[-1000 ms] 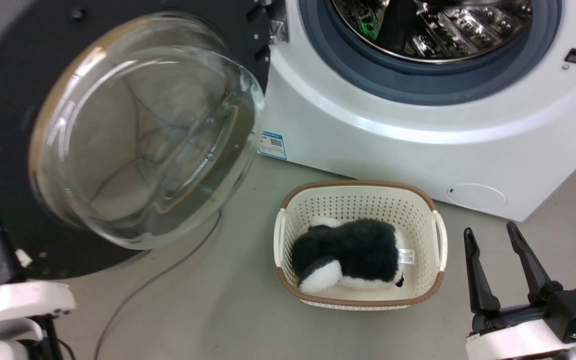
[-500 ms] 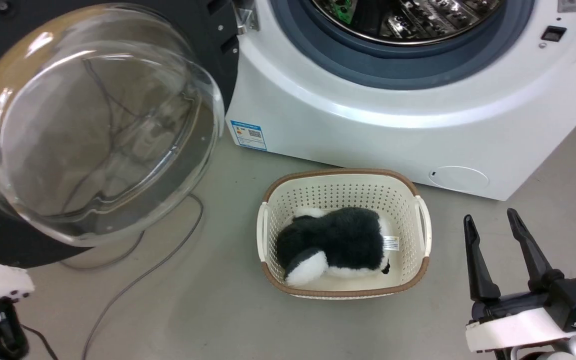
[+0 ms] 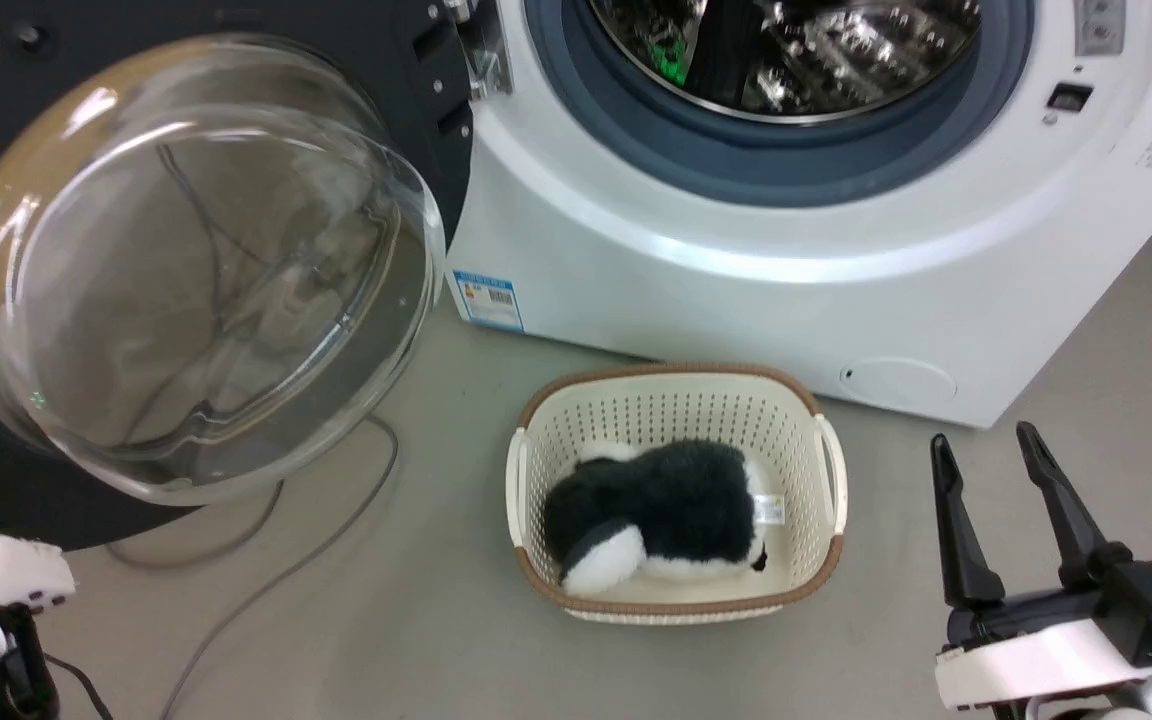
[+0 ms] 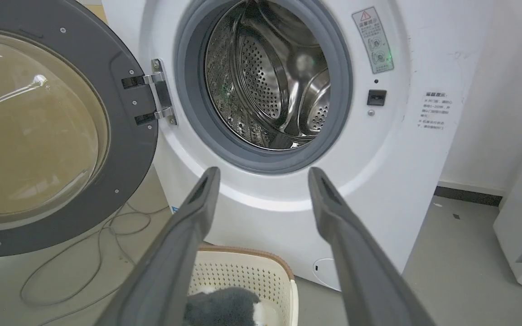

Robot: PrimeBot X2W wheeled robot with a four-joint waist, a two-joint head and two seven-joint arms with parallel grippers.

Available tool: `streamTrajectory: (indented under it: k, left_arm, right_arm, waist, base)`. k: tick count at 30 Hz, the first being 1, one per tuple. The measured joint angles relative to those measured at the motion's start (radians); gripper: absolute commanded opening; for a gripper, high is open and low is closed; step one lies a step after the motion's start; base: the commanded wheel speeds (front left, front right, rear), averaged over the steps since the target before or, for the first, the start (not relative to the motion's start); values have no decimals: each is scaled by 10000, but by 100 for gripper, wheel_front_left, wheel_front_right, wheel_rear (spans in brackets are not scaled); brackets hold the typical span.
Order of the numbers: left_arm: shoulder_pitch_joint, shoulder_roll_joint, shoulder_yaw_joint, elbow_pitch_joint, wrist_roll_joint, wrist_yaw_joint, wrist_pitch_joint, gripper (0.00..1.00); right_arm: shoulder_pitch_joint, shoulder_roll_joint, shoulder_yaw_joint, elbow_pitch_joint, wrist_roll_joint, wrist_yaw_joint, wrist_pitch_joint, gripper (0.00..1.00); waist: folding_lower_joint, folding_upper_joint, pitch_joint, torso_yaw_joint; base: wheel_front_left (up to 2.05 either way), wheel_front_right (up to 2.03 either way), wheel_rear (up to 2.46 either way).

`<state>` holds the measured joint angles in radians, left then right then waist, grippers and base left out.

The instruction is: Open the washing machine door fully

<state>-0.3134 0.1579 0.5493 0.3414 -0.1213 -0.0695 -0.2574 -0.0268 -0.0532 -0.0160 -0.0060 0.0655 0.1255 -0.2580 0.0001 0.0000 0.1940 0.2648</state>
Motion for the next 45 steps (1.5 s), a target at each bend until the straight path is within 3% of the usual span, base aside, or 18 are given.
streamTrajectory:
  k: [8, 20, 22, 25, 34, 45]
  left_arm:
    - [808, -500, -669, -1227, 493, -389, 0, 0]
    - [2205, -1003, -2232, -2711, 585, -464, 0, 0]
    - [2447, -1068, -2499, -2913, 485, -389, -2, 100]
    - [2748, -1087, -2780, -3166, 186, -259, 0, 100]
    - [3445, -1089, -3616, -3605, 700, 121, 0, 100]
    - [3659, -1093, -4535, -3158, 780, 546, 0, 100]
  right_arm:
    - [382, 0, -209, -38, 155, 0, 0, 100]
    - [699, 0, -339, -174, 242, 0, 0, 100]
    - [764, 0, -387, -217, 244, 0, 0, 100]
    - [899, 0, -426, -244, 244, 0, 0, 100]
    - [1028, 2, -437, -307, 242, 0, 0, 100]
    - [1046, 0, -384, -334, 240, 0, 0, 100]
  waist:
    - [-1, 0, -762, 37]
    - [0, 0, -1497, -448]
    - [-1, 0, -1583, -603]
    - [-1, 0, -1691, -835]
    - [0, 0, -1817, -1573]
    - [-1, 0, -1849, -2456]
  base:
    - [0, 0, 0]
    - [0, 0, 0]
    - [0, 0, 0]
    - [0, 0, 0]
    - [0, 0, 0]
    - [0, 0, 0]
